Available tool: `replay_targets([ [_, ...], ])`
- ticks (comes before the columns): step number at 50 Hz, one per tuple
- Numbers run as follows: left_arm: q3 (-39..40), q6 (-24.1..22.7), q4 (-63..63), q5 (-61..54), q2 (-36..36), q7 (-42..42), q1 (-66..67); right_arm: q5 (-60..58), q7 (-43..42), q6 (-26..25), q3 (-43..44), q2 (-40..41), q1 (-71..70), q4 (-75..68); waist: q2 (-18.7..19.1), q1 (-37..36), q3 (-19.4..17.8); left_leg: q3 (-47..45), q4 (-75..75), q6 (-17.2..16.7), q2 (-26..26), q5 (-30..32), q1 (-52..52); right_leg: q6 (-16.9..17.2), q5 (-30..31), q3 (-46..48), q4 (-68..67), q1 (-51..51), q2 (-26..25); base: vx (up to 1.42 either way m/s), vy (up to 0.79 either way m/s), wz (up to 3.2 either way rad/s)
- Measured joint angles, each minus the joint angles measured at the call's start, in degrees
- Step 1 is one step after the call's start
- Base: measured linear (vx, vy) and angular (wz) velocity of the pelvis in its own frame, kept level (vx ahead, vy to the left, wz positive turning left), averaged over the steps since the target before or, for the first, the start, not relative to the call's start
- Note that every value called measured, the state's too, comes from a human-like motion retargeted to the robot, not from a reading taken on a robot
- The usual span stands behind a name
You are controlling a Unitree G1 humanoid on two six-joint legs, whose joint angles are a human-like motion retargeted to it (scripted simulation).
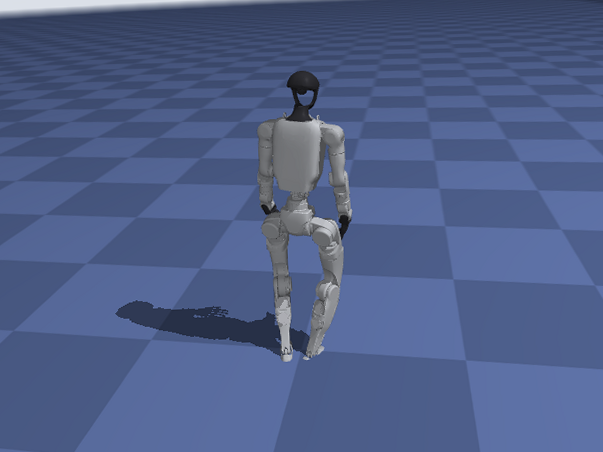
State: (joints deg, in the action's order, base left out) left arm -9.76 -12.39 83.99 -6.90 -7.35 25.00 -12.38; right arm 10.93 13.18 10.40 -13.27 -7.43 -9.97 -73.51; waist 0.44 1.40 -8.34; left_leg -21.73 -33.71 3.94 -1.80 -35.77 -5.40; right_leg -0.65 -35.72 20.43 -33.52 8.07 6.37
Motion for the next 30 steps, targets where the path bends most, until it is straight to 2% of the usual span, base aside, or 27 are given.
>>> replay_targets([
  [10, 1.75, 0.95, 0.72, -0.87, -0.46, -1.24, -2.31, -0.17, 1.07, -1.93, 1.84, -1.72, 0.57, -1.96, -2.02, -0.14, -0.82, -1.21, -3.35, -0.65, -1.44, -0.72, 1.17, -0.14, -1.78, -1.89, -1.08, -0.64, -0.57, 0.05, -0.10, -0.35],
  [16, 2.41, -0.17, -2.07, -2.94, -1.69, -4.76, -3.70, -1.47, -0.04, -2.16, 2.17, -1.66, -0.39, -1.72, -0.64, -3.43, -3.72, 5.35, -21.66, 0.64, -5.80, -5.43, -8.85, -1.34, -2.12, -4.18, -0.12, -3.58, -5.94, 0.11, -0.12, -0.48],
  [18, 2.39, 0.03, -2.62, -3.45, -1.87, -5.44, -4.83, -2.11, -0.49, -2.51, 2.66, -1.75, -1.79, -1.69, 0.61, -4.80, -3.44, 7.00, -22.45, 0.84, -6.91, -6.05, -13.88, -1.84, 0.25, -4.57, 5.91, -5.37, -9.20, 0.23, -0.09, -0.29],
  [20, 2.30, 0.31, -2.75, -3.54, -1.76, -5.53, -5.09, -2.48, -0.75, -2.70, 2.63, -1.78, -2.51, -1.56, 0.85, -5.79, -3.11, 8.00, -19.01, 0.43, -5.82, -4.97, -17.45, -1.87, 1.71, -4.99, 10.09, -6.92, -10.56, 0.27, -0.07, -0.18],
  [23, 2.10, 1.12, -2.14, -3.48, -1.50, -5.39, -4.73, -2.95, -0.98, -2.76, 2.05, -1.51, -3.16, -1.16, -0.45, -6.39, -2.26, 8.23, -8.79, -0.51, -1.68, -0.05, -20.70, -1.68, 1.84, -5.03, 12.43, -7.97, -9.85, 0.30, -0.05, -0.02],
  [26, 1.75, 1.85, -1.14, -3.34, -1.03, -5.00, -3.45, -3.11, -1.22, -2.55, 1.14, -0.97, -3.20, -0.58, -0.43, -6.89, -2.00, 8.72, -4.92, -1.67, -0.24, 3.26, -23.36, -1.90, 0.21, -4.87, 10.10, -8.52, -9.86, 0.31, -0.02, -0.07],
  [30, 1.76, 2.88, 0.67, -3.84, -0.82, -3.46, -2.32, -3.07, -1.10, -2.30, 0.45, -0.46, -3.52, 0.00, -1.85, -7.25, -0.52, 7.90, -1.97, -1.47, 1.93, 8.11, -23.27, -1.72, -1.31, -4.24, 5.70, -8.07, -7.93, 0.37, 0.00, -0.18],
])
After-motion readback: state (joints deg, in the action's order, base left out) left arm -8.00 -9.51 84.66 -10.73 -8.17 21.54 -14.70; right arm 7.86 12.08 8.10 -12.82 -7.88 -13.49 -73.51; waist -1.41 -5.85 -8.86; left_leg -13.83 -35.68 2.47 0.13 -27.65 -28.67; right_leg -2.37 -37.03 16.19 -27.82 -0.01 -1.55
